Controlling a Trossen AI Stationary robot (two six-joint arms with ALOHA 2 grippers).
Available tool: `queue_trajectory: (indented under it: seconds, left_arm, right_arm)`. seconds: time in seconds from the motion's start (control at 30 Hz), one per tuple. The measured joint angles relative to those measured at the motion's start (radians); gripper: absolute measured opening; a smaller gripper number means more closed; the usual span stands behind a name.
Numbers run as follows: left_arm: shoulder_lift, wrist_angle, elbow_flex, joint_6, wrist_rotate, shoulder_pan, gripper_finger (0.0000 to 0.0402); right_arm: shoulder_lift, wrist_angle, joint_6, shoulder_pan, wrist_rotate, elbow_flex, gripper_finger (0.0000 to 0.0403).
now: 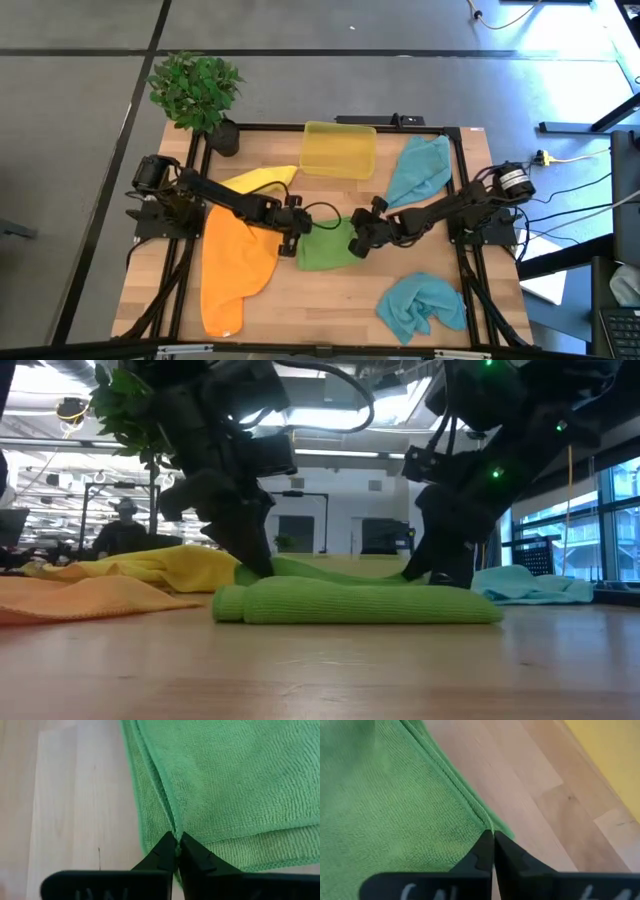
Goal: Fold microfiber towels
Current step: Fold the green microfiber cloth
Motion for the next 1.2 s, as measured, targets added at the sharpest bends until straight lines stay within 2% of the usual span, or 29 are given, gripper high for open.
queue_trajectory:
  seconds: [0.13, 0.3, 0.53, 0.7, 0.8, 1.0, 1.2]
  left_arm:
    - [0.0, 0.006, 0.0, 0.002, -0.008, 0.002, 0.0051]
    - [-0.002, -0.003, 0.0, 0.007, -0.077, 0.002, 0.0098]
    - [-0.101, -0.041, 0.0, -0.015, -0.128, -0.007, 0.0114]
    - [-0.182, 0.027, 0.002, -0.077, -0.05, -0.082, 0.0114]
    - [-0.175, 0.04, 0.0, -0.075, -0.077, -0.157, 0.0113]
    - [-0.058, 0.09, 0.002, -0.076, -0.121, -0.221, 0.0113]
    - [0.032, 0.174, 0.0, -0.082, -0.073, -0.224, 0.0113]
  right_arm:
    - [-0.002, 0.001, -0.001, -0.001, 0.043, 0.0, 0.0044]
    - [-0.007, -0.01, -0.019, -0.001, 0.067, 0.01, 0.0084]
    - [-0.019, -0.05, -0.065, 0.005, 0.067, 0.047, 0.0123]
    - [-0.035, -0.051, -0.152, 0.056, 0.028, 0.06, 0.0124]
    - [-0.035, -0.04, -0.158, 0.096, -0.031, 0.061, 0.0118]
    - [-0.035, -0.02, -0.13, 0.174, -0.156, 0.061, 0.0107]
    - [-0.006, 0.068, -0.11, 0.214, -0.171, 0.052, 0.01]
